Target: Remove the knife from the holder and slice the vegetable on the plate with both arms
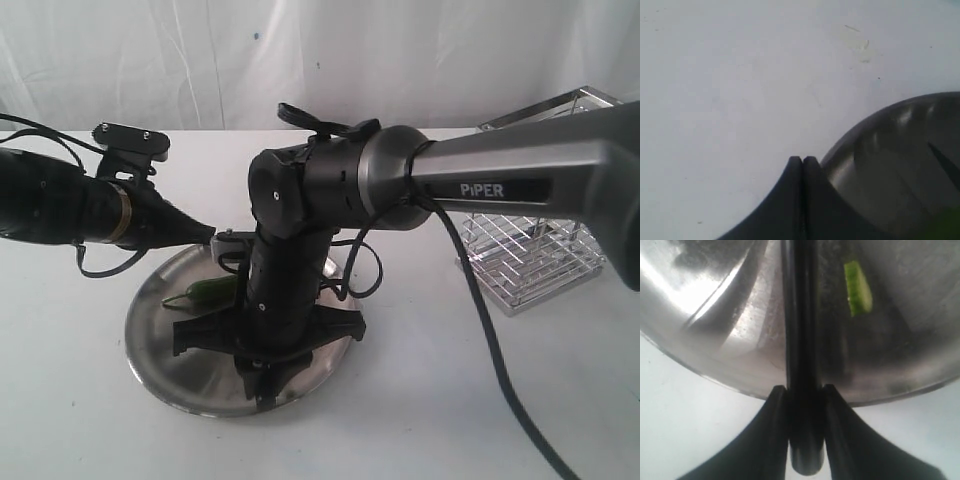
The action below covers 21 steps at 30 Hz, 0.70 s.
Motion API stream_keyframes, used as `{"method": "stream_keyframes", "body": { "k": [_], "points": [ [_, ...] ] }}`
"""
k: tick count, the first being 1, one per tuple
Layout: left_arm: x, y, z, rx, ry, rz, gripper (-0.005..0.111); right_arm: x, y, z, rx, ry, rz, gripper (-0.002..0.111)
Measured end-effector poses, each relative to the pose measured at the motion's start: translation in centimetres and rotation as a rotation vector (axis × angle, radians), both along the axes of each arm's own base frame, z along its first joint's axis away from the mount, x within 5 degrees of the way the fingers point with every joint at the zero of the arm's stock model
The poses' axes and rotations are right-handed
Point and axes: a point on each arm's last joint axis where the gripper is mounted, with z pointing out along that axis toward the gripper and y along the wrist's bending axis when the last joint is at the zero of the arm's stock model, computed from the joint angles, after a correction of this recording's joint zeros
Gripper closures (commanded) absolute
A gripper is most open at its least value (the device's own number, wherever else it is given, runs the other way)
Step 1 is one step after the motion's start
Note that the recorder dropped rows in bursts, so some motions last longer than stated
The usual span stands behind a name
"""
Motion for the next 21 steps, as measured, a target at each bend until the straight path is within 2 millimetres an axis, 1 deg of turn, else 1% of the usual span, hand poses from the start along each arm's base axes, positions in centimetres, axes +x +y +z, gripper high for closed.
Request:
{"method": "stream_keyframes", "body": {
  "k": [5, 7, 10, 13, 19, 21],
  "points": [
    [0.1, 0.7, -0.1, 0.004, 0.000, 0.052, 0.107, -0.1, 0.1, 0.0, 0.014, 0.016, -0.009, 0.108],
    [0.2, 0.8, -0.1, -0.011, 0.003, 0.044, 0.107, -0.1, 0.2, -0.4, 0.012, 0.027, -0.012, 0.108],
    [0.1, 0.3, -0.1, -0.055, 0.012, -0.004, 0.107, -0.1, 0.4, -1.4, 0.005, 0.056, -0.017, 0.108],
    [0.4, -0.2, 0.3, -0.073, -0.001, -0.049, 0.107, -0.1, 0.5, -1.4, 0.012, 0.058, -0.020, 0.108],
    [0.6, -0.7, 0.5, -0.078, -0.011, -0.113, 0.107, -0.1, 0.5, -1.4, 0.012, 0.058, -0.018, 0.108],
    [1.1, -1.3, 0.1, -0.094, -0.006, -0.170, 0.107, -0.1, 0.5, -1.4, 0.013, 0.058, -0.016, 0.108]
  ]
}}
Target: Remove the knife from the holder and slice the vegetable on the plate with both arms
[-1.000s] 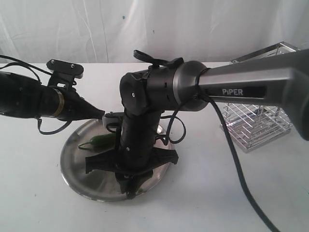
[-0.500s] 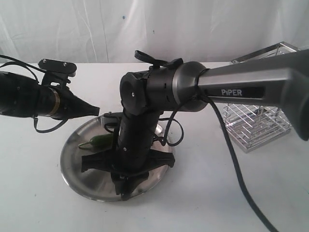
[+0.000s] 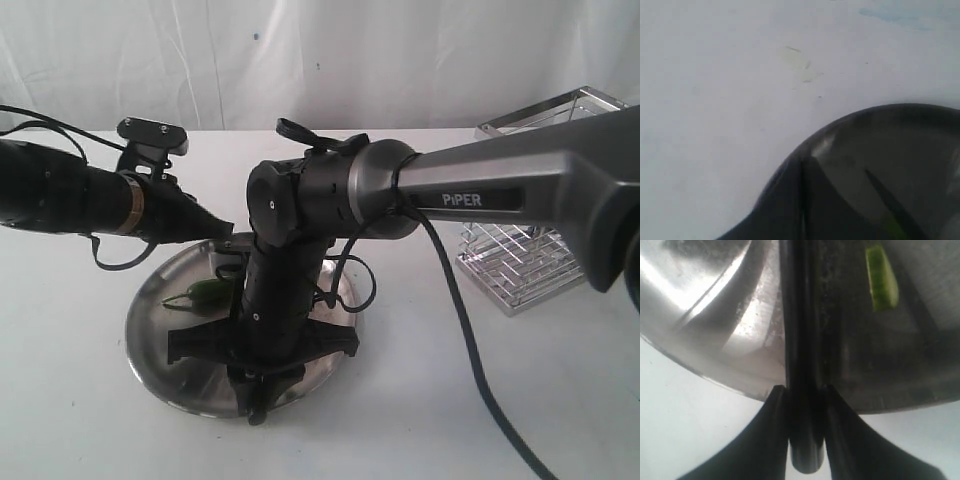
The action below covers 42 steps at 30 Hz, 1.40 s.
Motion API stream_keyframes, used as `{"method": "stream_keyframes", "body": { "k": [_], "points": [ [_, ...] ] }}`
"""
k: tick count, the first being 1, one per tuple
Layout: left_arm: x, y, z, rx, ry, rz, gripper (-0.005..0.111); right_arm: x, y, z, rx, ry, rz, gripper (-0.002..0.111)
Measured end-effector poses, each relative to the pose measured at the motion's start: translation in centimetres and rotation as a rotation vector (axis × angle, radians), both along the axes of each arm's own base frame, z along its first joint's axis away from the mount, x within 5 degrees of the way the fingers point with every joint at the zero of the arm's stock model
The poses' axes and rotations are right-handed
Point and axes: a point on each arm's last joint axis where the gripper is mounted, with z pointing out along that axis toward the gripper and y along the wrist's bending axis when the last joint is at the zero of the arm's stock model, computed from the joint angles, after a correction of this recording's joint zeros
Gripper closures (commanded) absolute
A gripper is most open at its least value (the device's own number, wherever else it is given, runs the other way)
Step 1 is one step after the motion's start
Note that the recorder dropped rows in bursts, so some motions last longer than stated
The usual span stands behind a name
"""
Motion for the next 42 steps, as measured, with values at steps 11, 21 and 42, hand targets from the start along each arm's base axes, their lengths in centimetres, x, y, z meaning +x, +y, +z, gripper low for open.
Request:
{"method": "stream_keyframes", "body": {
  "k": [11, 21, 42],
  "points": [
    [1.7, -1.7, -3.0, -0.062, 0.054, -0.126, 0.107, 0.0, 0.0, 0.0, 0.002, 0.000, 0.005, 0.108],
    [2.2, -2.1, -0.8, -0.109, -0.002, -0.128, 0.107, 0.0, 0.0, 0.0, 0.003, -0.002, 0.013, 0.108],
    [1.2, -2.3, -5.9, -0.070, 0.106, -0.214, 0.107, -0.1, 0.0, 0.0, 0.002, 0.013, 0.013, 0.108]
  ]
}}
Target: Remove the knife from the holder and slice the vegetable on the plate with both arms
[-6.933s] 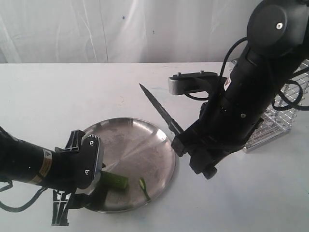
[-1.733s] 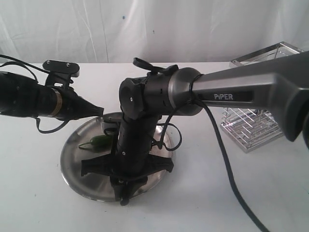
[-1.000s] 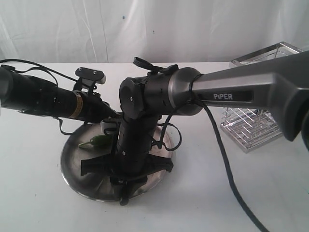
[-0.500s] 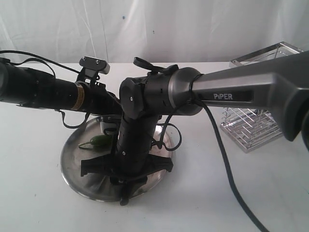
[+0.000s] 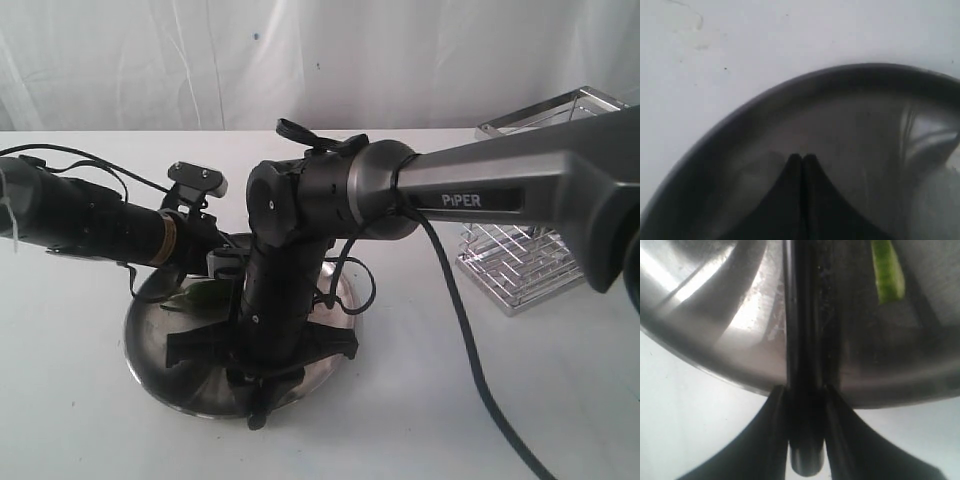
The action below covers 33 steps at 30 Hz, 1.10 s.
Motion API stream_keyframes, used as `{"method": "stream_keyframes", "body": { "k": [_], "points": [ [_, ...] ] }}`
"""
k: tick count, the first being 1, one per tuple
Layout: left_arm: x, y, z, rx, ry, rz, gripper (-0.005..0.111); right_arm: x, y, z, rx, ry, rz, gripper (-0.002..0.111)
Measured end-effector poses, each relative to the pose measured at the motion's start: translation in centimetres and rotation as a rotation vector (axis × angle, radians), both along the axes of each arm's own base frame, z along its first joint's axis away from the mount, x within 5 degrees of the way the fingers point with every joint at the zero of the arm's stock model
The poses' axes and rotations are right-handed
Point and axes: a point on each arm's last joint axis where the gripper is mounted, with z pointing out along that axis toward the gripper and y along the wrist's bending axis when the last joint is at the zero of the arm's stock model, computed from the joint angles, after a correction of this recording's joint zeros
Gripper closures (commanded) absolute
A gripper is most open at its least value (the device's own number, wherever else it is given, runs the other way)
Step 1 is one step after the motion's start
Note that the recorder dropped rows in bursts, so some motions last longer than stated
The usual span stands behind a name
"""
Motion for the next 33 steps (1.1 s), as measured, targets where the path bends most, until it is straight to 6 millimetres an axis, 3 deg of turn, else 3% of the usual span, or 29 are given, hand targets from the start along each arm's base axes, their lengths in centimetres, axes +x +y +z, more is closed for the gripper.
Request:
{"method": "stream_keyframes", "body": {
  "k": [7, 14, 22, 26, 33],
  "points": [
    [0.1, 0.0, -0.6, -0.015, 0.018, 0.006, 0.107, 0.0, 0.0, 0.0, 0.000, 0.000, 0.000, 0.108],
    [0.6, -0.2, 0.2, -0.064, -0.007, -0.027, 0.107, 0.0, 0.0, 0.0, 0.001, 0.001, -0.001, 0.108],
    [0.6, 1.3, 4.2, -0.102, -0.081, 0.012, 0.107, 0.0, 0.0, 0.0, 0.001, 0.001, -0.001, 0.108],
    [-1.0, 1.9, 2.7, -0.100, -0.004, 0.039, 0.107, 0.0, 0.0, 0.0, 0.001, 0.001, -0.001, 0.108],
    [-1.6, 1.9, 0.8, -0.110, 0.060, 0.045, 0.107, 0.0, 0.0, 0.0, 0.002, 0.003, -0.002, 0.108]
  ]
}}
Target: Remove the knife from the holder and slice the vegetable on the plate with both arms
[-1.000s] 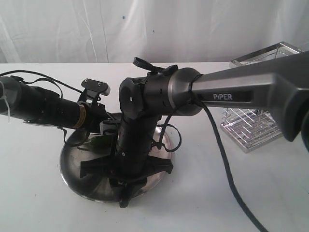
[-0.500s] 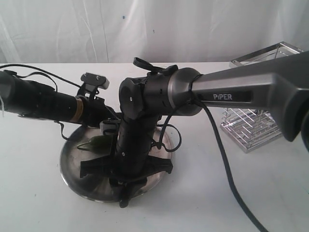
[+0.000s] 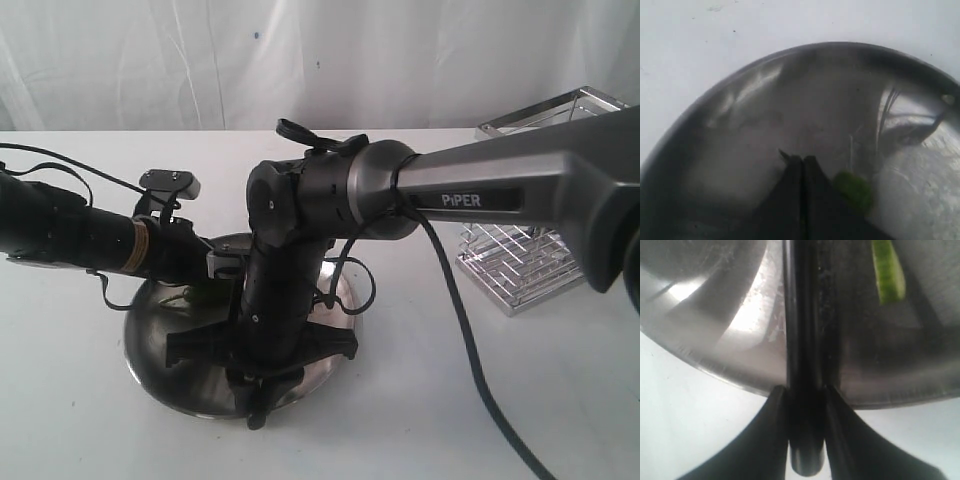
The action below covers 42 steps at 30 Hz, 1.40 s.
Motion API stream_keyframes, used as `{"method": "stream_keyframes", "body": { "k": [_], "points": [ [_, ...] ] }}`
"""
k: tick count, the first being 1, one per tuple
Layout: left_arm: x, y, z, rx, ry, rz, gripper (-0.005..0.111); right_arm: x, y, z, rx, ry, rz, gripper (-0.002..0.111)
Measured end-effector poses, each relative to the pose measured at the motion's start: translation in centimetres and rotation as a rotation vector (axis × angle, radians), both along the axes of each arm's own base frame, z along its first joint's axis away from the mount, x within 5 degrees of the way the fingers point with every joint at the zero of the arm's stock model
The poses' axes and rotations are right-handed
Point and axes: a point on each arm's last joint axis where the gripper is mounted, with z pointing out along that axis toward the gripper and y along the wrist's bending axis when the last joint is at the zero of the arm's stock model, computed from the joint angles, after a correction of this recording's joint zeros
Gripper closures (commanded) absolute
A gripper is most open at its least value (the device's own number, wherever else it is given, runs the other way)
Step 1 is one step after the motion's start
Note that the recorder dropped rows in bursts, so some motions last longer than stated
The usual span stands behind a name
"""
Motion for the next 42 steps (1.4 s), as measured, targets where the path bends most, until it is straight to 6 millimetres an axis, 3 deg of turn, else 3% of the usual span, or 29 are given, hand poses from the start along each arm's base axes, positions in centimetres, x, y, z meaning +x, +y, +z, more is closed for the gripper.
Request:
{"method": "stream_keyframes", "body": {
  "k": [9, 13, 19, 22, 28, 32, 42],
  "points": [
    [0.2, 0.3, -1.2, -0.012, 0.044, 0.059, 0.107, -0.8, -0.4, 0.0, -0.042, 0.080, 0.024, 0.108],
    [0.2, 0.3, -1.2, -0.017, 0.045, 0.064, 0.107, -1.7, -1.1, 0.0, -0.118, 0.185, 0.064, 0.108],
    [0.3, 0.4, -0.9, -0.037, 0.042, 0.084, 0.107, -1.6, -1.1, 0.0, -0.111, 0.176, 0.062, 0.108],
    [0.4, 0.7, 0.4, -0.050, 0.006, 0.073, 0.107, -1.5, -1.0, 0.4, -0.090, 0.152, 0.063, 0.108],
    [0.3, 3.6, 6.1, -0.100, -0.122, 0.155, 0.107, -1.7, -1.6, 4.8, -0.022, 0.042, 0.090, 0.108],
    [-2.0, 5.6, 8.7, -0.082, -0.155, 0.274, 0.107, -1.4, -3.0, 7.5, 0.004, -0.032, 0.110, 0.108],
    [-8.8, 8.7, 10.1, 0.034, -0.159, 0.549, 0.107, 0.2, -6.9, 11.6, 0.109, -0.104, 0.172, 0.108]
  ]
}}
